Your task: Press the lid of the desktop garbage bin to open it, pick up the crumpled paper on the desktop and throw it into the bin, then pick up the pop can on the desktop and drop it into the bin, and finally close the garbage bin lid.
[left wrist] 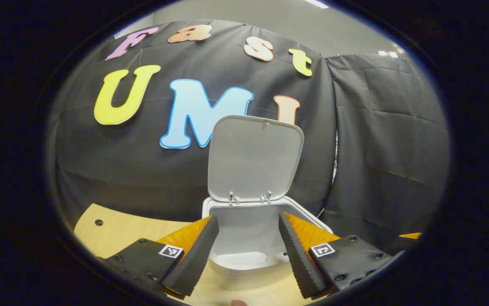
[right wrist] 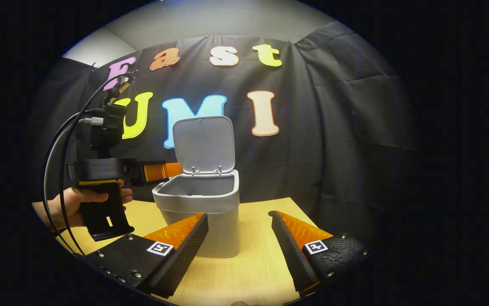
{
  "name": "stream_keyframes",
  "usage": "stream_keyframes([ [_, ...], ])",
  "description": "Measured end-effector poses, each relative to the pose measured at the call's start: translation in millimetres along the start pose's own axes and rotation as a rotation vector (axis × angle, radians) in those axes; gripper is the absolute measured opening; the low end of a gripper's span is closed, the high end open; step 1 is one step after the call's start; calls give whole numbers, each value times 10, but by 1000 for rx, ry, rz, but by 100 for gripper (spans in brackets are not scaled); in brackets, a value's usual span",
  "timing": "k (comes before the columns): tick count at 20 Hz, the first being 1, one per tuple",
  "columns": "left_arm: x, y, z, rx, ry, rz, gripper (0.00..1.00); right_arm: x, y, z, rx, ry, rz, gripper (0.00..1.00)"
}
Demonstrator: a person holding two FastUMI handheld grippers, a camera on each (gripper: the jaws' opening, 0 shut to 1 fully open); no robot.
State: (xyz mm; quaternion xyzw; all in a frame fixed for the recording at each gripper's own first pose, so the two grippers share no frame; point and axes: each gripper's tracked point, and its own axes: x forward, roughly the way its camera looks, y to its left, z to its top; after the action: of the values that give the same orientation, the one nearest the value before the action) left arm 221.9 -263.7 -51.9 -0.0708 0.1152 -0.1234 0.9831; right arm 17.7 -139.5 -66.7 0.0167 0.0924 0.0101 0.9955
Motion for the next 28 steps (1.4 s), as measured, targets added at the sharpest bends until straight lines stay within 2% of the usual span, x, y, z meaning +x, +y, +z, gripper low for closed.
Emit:
stream_keyframes([
  [2,-53,38,-10,-1,5,-1,93,17,85,8,-4,0,17,96],
  [4,-138,76,23,6,2,0,100,20,178,24,-10,-6,32,96],
  [7,-307,205,69,35,-19,10,100,38,344,11,-15,-10,54,96],
  [8,-378,252,80,39,-29,12,95,54,402,1,-14,-10,61,96],
  [11,-620,430,131,44,-74,23,95,88,638,-49,-19,-24,90,96],
  [12,-688,507,124,49,-79,34,100,103,721,-81,-25,-13,99,100],
  [13,-751,562,122,53,-82,40,95,97,826,-119,-30,-10,115,97],
  [14,-816,612,125,54,-88,44,95,97,940,-133,-34,-9,138,96],
  [15,-886,671,136,57,-94,51,100,83,1074,-189,-41,-1,166,96],
  [16,-950,738,132,61,-94,60,95,83,1167,-238,-50,12,186,97],
  [17,-1018,762,129,65,-90,70,95,82,1270,-312,-61,24,205,97],
  [18,-1079,827,104,68,-85,78,100,90,1361,-358,-70,36,221,97],
  [19,-1143,883,82,68,-82,89,95,92,1461,-412,-77,49,240,97],
  [23,-1464,1156,-16,76,-80,147,95,72,1839,-703,-75,126,326,96],
  [28,-1909,1552,-198,84,-67,230,95,62,2144,-991,-74,199,382,96],
])
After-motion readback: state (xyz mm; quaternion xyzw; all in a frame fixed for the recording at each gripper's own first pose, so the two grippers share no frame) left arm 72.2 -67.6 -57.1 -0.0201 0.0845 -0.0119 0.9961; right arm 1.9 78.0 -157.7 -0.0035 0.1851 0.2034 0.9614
